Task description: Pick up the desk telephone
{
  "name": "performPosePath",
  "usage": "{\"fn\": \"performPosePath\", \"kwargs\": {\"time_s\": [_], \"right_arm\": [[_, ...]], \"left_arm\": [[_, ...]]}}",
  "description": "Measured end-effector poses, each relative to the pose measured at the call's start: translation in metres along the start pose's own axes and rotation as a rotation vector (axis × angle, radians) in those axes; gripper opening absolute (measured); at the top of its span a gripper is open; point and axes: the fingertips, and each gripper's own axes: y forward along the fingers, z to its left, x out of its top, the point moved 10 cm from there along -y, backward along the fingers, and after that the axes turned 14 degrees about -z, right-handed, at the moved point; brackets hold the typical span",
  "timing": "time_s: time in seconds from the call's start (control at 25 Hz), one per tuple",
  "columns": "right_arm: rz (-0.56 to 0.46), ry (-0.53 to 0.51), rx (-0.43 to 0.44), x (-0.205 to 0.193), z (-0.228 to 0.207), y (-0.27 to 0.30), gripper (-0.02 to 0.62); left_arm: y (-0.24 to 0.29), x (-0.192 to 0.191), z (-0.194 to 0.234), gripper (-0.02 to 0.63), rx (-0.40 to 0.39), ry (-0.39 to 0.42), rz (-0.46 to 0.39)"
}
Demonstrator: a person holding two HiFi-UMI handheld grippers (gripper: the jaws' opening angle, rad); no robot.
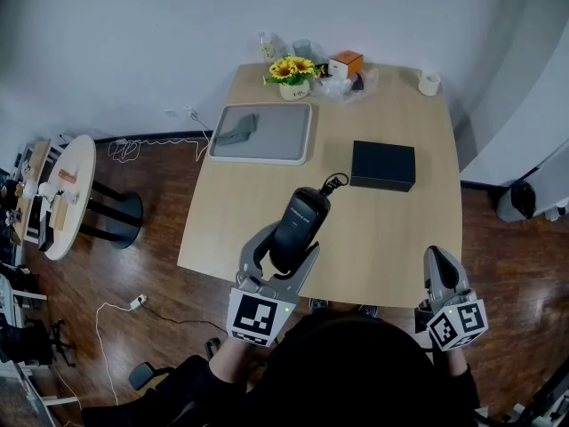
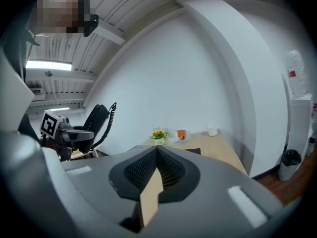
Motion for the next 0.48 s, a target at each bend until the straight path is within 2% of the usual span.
{"fn": "performPosePath", "kwargs": {"time_s": [0.32,0.48], "right_arm": [[0.004,-0.002,0.001,-0.0026,0.0011,-0.0005,0.000],[0.007,-0.001,0.001,-0.0045,0.0016,-0.0004,0.000]], "left_arm": [[-0.0011,0.0007,0.0005,0.261,-0.001,0.001,0.002],[-0.0001,0.0011,0.0004,0.261,0.003,-0.005,-0.023]]}}
